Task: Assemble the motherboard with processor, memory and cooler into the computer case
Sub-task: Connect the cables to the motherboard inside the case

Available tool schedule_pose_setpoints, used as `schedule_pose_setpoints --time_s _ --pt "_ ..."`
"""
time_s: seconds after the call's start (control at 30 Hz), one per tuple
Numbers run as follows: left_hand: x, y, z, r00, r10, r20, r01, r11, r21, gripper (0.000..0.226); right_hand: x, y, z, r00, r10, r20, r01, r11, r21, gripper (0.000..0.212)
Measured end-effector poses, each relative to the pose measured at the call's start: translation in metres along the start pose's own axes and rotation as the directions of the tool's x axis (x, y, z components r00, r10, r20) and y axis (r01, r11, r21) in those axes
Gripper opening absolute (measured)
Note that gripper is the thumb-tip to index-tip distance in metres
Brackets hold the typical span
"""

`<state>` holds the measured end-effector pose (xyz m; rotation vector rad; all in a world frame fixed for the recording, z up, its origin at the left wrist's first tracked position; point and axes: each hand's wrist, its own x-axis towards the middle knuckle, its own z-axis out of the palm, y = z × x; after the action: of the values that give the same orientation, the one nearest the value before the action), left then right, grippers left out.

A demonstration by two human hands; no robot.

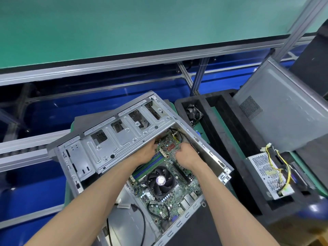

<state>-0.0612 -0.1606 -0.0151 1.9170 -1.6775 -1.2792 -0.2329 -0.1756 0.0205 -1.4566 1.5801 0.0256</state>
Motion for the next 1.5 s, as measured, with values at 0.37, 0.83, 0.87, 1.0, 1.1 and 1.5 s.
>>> schedule_pose_setpoints --time_s 0.37,0.83,0.87,1.0,1.1,1.5 --pt "-0.038 -0.017 -0.009 0.996 -0.085 -0.016 0.086 0.988 0.125 0.060 -0.013 -0.006 0.007 0.981 -0.174 0.084 0.184 0.973 -0.142 0.034" --pt "-0.083 -0.012 -0.015 0.937 -0.304 -0.171 0.347 0.768 0.538 0.010 -0.007 -0.009 0.012 0.893 -0.401 0.204 0.448 0.838 -0.311 0.030" --pt "-0.087 -0.009 -0.015 0.934 -0.320 -0.157 0.352 0.763 0.542 0.005 -0.006 -0.009 0.013 0.886 -0.413 0.209 0.461 0.826 -0.324 0.030" --pt "-0.099 -0.003 -0.016 0.899 -0.428 -0.088 0.402 0.732 0.549 0.037 -0.006 -0.012 0.014 0.863 -0.451 0.229 0.506 0.780 -0.368 0.031" --pt "-0.108 -0.001 -0.010 0.836 -0.548 -0.036 0.447 0.641 0.624 0.034 -0.004 -0.013 0.013 0.847 -0.471 0.247 0.531 0.742 -0.408 0.031" --pt "-0.120 -0.026 0.018 0.800 -0.598 -0.047 0.386 0.453 0.804 0.050 -0.001 -0.011 0.018 0.817 -0.512 0.264 0.572 0.666 -0.479 0.031"
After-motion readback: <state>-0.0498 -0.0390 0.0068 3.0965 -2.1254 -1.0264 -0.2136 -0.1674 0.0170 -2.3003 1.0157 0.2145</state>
